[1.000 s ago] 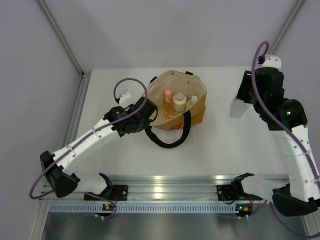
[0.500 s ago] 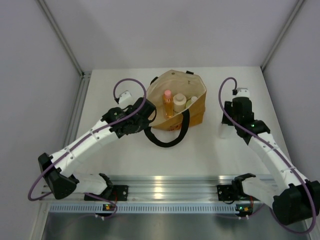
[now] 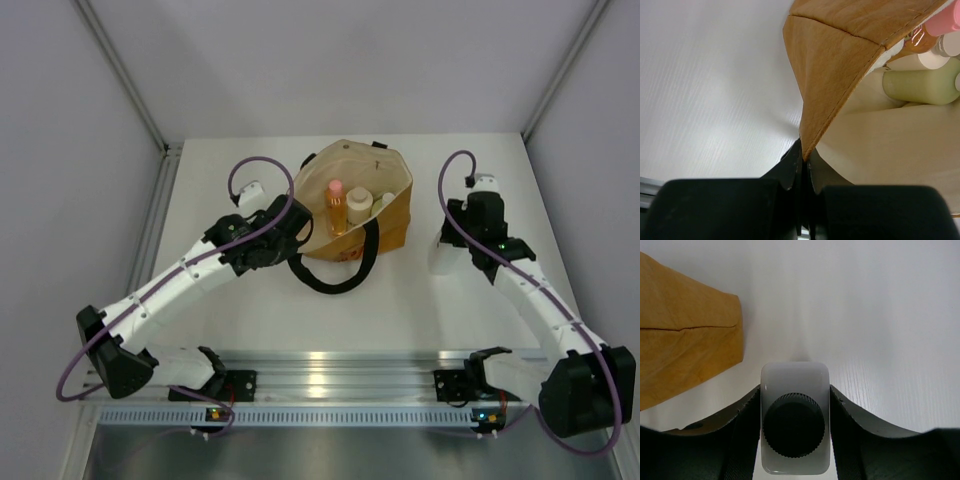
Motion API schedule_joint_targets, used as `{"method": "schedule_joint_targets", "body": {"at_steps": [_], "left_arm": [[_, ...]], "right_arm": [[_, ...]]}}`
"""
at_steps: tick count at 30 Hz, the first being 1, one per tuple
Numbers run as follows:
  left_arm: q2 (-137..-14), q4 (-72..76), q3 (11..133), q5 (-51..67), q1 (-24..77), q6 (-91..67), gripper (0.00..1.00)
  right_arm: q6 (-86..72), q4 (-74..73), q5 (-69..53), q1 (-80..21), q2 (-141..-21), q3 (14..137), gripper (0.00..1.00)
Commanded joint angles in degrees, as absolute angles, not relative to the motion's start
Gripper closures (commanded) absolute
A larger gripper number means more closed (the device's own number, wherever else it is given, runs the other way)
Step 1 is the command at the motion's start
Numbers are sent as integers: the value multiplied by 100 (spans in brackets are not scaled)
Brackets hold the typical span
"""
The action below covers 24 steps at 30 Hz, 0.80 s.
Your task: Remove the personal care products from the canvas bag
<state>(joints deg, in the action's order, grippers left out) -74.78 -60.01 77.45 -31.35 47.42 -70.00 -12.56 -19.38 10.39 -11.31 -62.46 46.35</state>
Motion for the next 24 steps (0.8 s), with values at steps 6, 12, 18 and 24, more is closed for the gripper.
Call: {"method": "schedule_joint_targets", "body": {"at_steps": [6,12,18,24], "left_arm": [[-7585,-6073,7989,-3401,4737,-6777,100],[-7682,-6073,8200,-3349,4737,-6697,100],[-7796,-6056,8297,-3235,4737,-6741,100],[-7989,-6021,8306,-2989,4737,-6811,100]], "right_arm": [[-1204,-2196,1020,-1020,-6267,5624,26],[-1248,-2908,573,-1011,-6311,6511,18],[-1889,-3041,-352,-1598,-6267,7391,31],[-1951,-3032,579,-3277,-6556,8112,35]]}}
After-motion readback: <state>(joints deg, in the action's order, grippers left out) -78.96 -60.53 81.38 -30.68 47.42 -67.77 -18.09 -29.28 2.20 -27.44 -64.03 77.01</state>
